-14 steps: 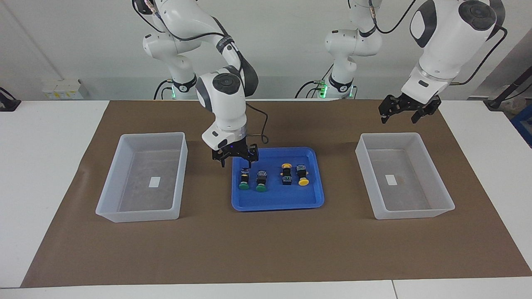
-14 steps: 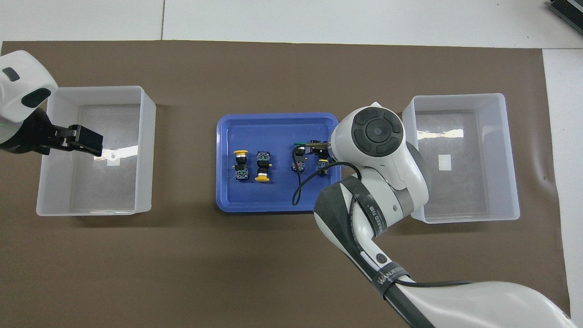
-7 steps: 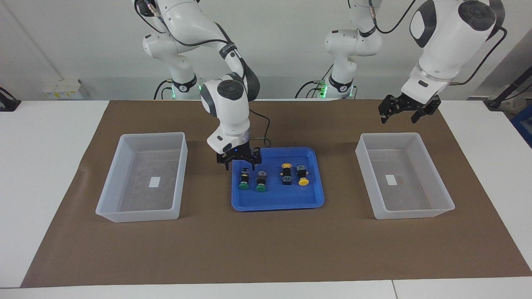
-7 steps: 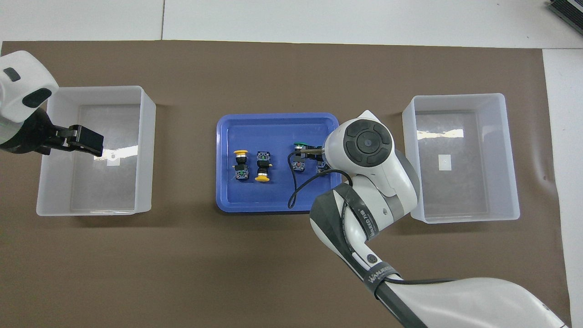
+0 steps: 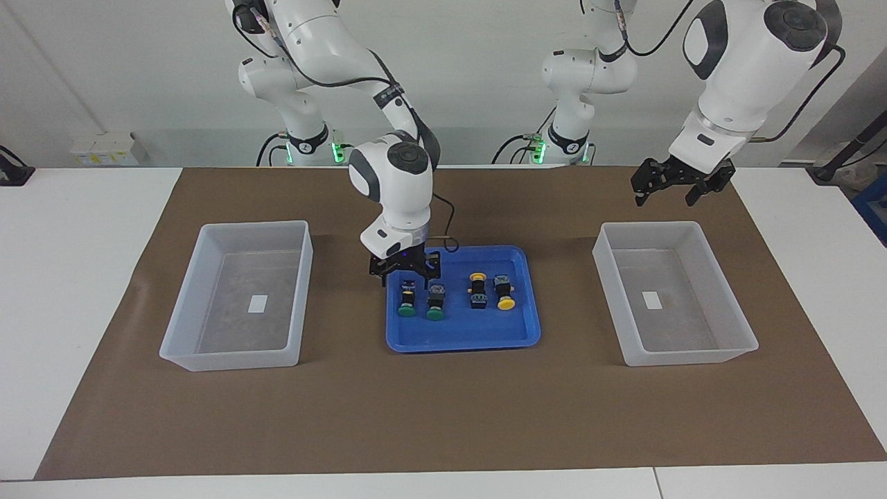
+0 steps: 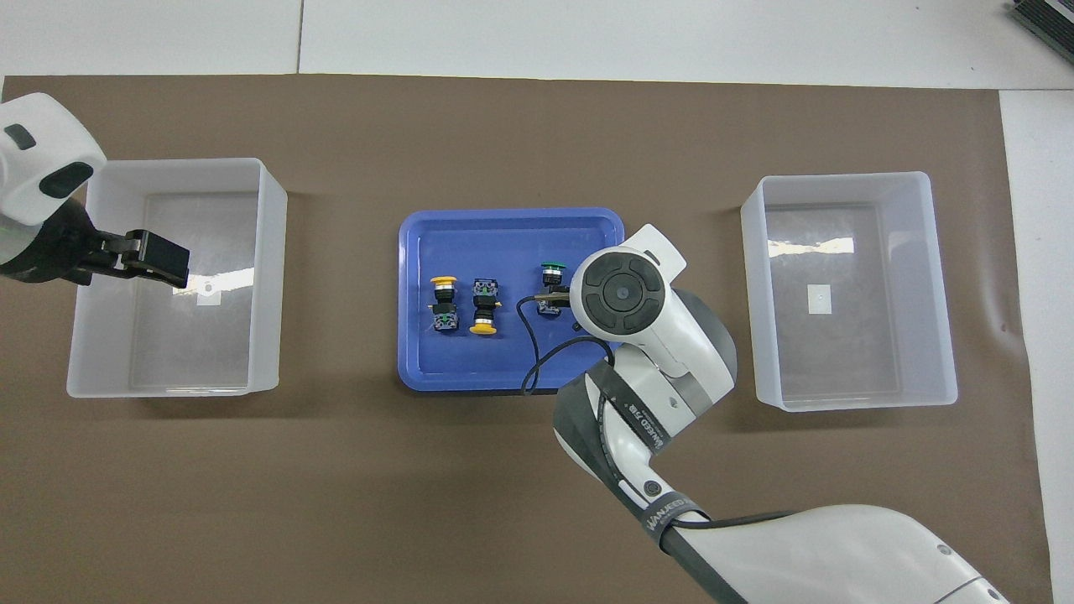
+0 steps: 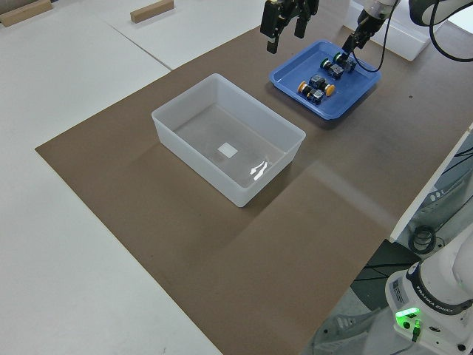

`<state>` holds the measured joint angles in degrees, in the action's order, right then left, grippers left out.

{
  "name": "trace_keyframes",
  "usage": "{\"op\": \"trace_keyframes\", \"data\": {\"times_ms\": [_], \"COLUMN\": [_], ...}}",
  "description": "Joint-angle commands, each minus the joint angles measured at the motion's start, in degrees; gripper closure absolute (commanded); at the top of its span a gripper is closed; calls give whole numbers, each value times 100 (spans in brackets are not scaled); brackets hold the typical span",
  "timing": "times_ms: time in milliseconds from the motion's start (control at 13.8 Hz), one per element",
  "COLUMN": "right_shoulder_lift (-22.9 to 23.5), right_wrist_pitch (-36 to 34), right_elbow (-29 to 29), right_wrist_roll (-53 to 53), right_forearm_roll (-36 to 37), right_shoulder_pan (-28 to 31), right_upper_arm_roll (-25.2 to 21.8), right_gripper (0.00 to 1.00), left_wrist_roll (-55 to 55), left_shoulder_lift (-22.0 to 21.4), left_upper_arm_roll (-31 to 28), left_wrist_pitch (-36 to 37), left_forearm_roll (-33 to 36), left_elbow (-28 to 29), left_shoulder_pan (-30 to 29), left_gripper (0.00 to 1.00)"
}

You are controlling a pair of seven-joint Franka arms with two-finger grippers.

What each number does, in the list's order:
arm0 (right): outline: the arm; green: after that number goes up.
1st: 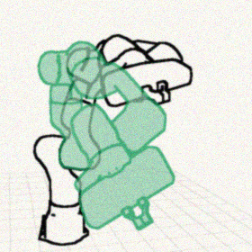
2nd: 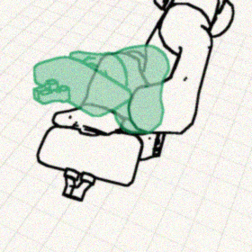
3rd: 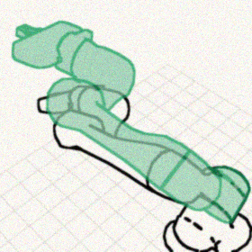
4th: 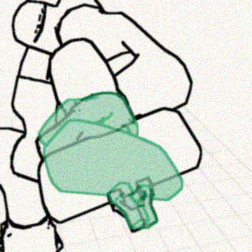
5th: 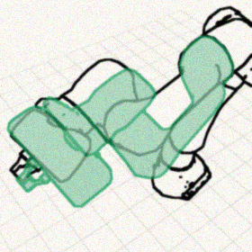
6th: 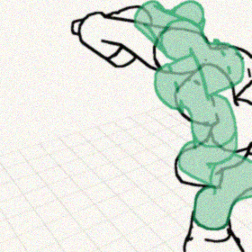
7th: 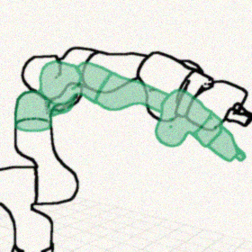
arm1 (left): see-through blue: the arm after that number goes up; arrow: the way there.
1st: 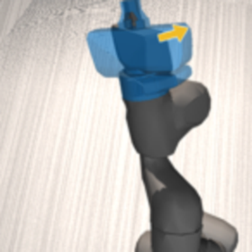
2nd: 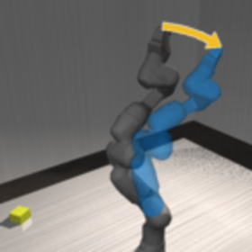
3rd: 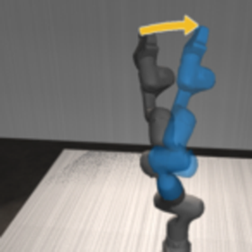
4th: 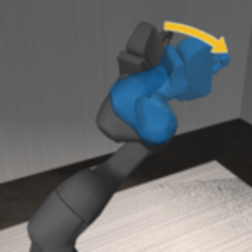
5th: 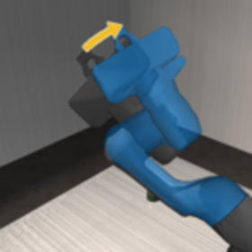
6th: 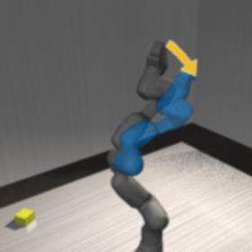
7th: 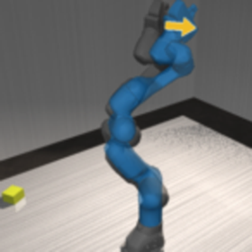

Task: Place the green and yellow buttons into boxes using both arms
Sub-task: 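Grasp the green button with the right gripper and lift it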

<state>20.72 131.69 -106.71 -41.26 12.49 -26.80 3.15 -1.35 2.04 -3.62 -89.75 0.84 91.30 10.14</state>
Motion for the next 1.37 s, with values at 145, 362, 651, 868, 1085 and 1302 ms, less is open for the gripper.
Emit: {"op": "trace_keyframes", "data": {"times_ms": [145, 362, 651, 868, 1085, 1302], "right_shoulder_lift": [-6, 169, 258, 240, 92, -584], "right_wrist_pitch": [392, 839, 868, 850, 806, 254], "right_elbow": [-192, -254, -315, -342, -342, -368], "right_wrist_roll": [-303, -600, -734, -743, -760, -629], "right_forearm_roll": [149, 149, 447, 623, 615, 623], "right_shoulder_pan": [17, 0, -141, -97, -54, 358], "right_upper_arm_roll": [1, 1, -16, -16, -16, -8], "right_gripper": [37, 37, 46, 95, 100, 100], "left_wrist_roll": [-40, -40, -40, -215, -348, -295], "left_shoulder_lift": [-116, -81, -46, -37, -37, -37], "left_upper_arm_roll": [10, 19, 10, 19, 19, 19], "left_wrist_pitch": [-166, -595, -790, -878, -922, -931], "left_forearm_roll": [47, 47, 30, 21, 12, 12], "left_elbow": [160, 160, 117, 116, 125, 116], "left_shoulder_pan": [-126, -170, -179, -179, -170, -170], "left_gripper": [0, 0, 0, 0, 0, 0]}}
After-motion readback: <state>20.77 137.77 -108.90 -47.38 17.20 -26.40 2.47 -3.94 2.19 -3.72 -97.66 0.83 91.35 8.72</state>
